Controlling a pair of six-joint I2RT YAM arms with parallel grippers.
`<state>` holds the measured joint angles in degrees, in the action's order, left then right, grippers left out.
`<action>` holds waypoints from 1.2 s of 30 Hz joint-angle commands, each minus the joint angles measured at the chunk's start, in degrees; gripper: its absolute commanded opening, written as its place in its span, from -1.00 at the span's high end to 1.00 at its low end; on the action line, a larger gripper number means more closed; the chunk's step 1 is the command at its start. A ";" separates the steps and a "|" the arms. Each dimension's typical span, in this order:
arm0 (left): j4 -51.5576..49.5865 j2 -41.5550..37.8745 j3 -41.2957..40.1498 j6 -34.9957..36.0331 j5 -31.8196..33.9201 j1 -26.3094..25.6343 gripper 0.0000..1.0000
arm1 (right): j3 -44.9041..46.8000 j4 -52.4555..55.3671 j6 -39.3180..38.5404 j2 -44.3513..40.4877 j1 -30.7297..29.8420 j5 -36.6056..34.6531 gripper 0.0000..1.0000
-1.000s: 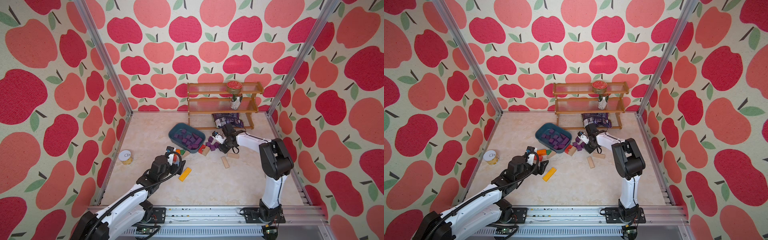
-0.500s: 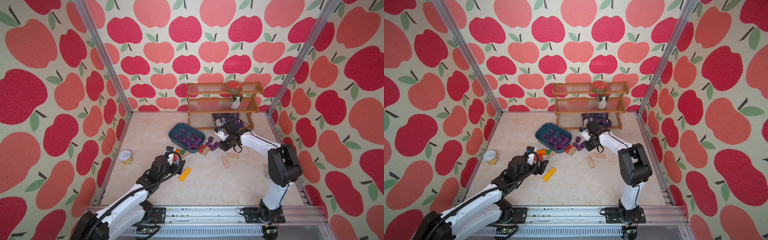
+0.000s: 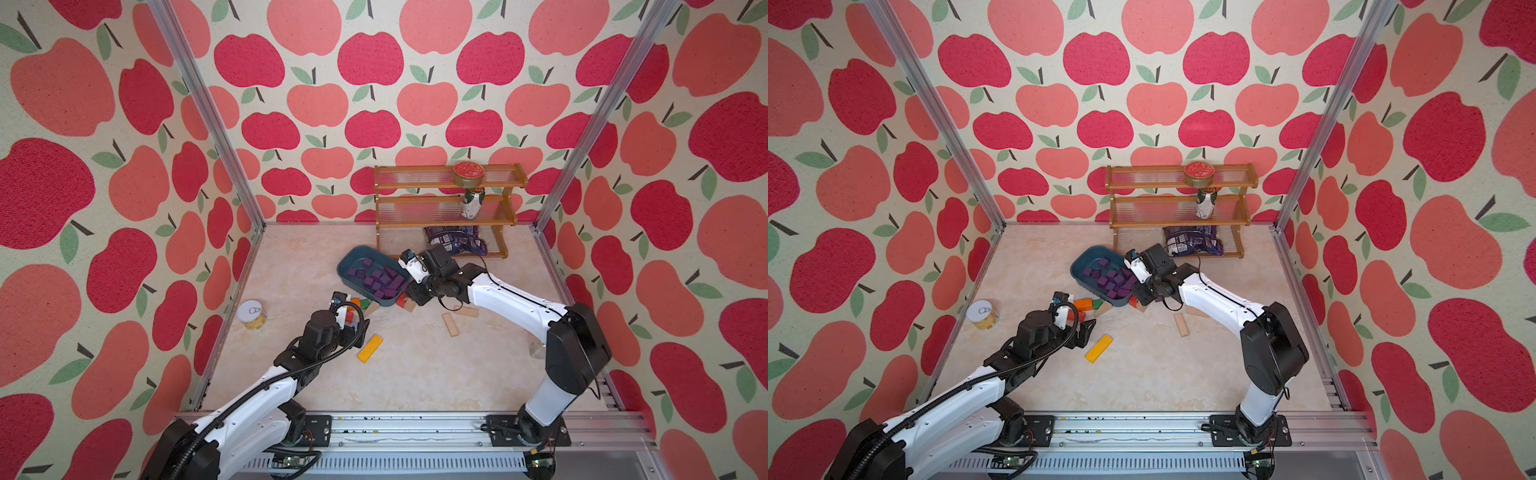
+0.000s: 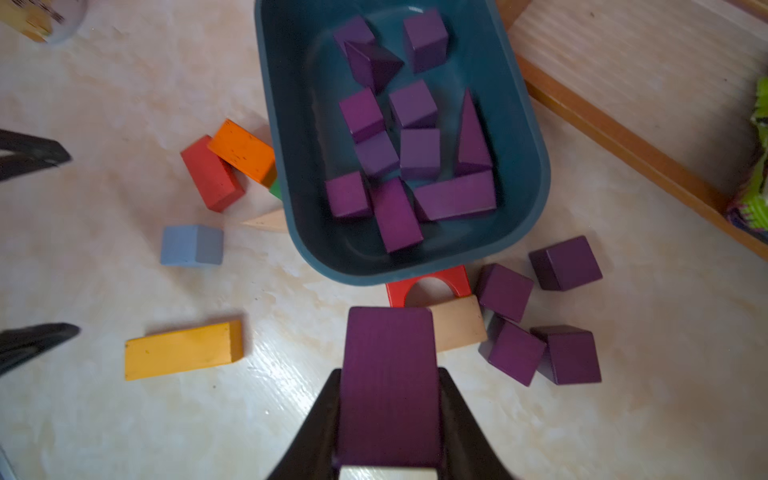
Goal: Pick purple bricks into the storage bin
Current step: Place the building block in the storage box.
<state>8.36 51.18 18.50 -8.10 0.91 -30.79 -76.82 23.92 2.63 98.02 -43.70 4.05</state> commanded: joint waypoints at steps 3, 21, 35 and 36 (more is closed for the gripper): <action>-2.21 -2.58 0.80 -1.10 2.66 0.16 -0.99 | -6.93 -4.86 4.47 5.16 -0.57 0.52 0.71; -2.17 -4.85 -0.31 -1.48 5.06 0.70 -0.99 | -36.88 -2.57 0.32 33.19 -0.51 -4.65 0.70; -2.06 -4.68 -0.40 -1.60 4.98 1.07 -0.99 | -40.47 -5.70 -4.13 39.97 -0.33 -9.80 0.67; -2.08 -4.68 -0.40 -1.58 4.93 1.10 -0.99 | -41.27 -5.53 -4.28 40.71 -0.27 -10.38 0.66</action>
<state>7.27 46.81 18.48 -8.80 4.75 -30.02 -115.22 19.20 0.43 136.81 -44.14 -4.51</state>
